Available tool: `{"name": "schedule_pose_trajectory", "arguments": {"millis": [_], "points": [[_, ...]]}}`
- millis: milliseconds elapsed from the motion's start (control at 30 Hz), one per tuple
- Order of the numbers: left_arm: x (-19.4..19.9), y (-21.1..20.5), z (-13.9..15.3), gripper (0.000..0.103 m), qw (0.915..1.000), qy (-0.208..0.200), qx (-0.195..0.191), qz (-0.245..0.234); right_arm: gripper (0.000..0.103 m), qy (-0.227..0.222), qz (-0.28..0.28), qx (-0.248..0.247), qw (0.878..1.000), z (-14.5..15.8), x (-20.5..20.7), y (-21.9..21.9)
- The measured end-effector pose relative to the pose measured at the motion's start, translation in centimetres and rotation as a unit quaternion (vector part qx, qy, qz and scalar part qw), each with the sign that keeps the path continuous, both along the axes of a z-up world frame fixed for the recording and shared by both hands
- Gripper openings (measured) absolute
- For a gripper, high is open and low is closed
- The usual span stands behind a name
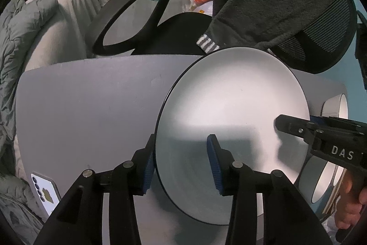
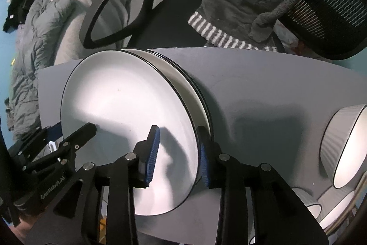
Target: Organize plates and bowls
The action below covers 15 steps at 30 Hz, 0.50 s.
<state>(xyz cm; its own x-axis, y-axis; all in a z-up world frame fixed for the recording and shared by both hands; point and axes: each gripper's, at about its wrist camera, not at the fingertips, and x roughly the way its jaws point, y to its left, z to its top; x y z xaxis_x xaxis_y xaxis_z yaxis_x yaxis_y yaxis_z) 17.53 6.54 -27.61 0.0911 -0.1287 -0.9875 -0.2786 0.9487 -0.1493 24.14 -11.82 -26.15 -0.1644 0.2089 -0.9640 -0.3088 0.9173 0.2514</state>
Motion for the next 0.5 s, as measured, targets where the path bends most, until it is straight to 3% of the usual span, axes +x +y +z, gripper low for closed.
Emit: {"name": "schedule_pose_trajectory", "arguments": {"millis": [267,500], "points": [[-0.8,0.2,0.6,0.045,0.9996,-0.009,-0.023,0.01,0.043,0.001,0.002,-0.011,1.0,0.2,-0.5,0.4],[-1.4,-0.2,1.5,0.057,0.9991,-0.025,-0.032,0.006,0.047,-0.003,0.001,-0.016,1.0,0.6,-0.7,0.5]]}}
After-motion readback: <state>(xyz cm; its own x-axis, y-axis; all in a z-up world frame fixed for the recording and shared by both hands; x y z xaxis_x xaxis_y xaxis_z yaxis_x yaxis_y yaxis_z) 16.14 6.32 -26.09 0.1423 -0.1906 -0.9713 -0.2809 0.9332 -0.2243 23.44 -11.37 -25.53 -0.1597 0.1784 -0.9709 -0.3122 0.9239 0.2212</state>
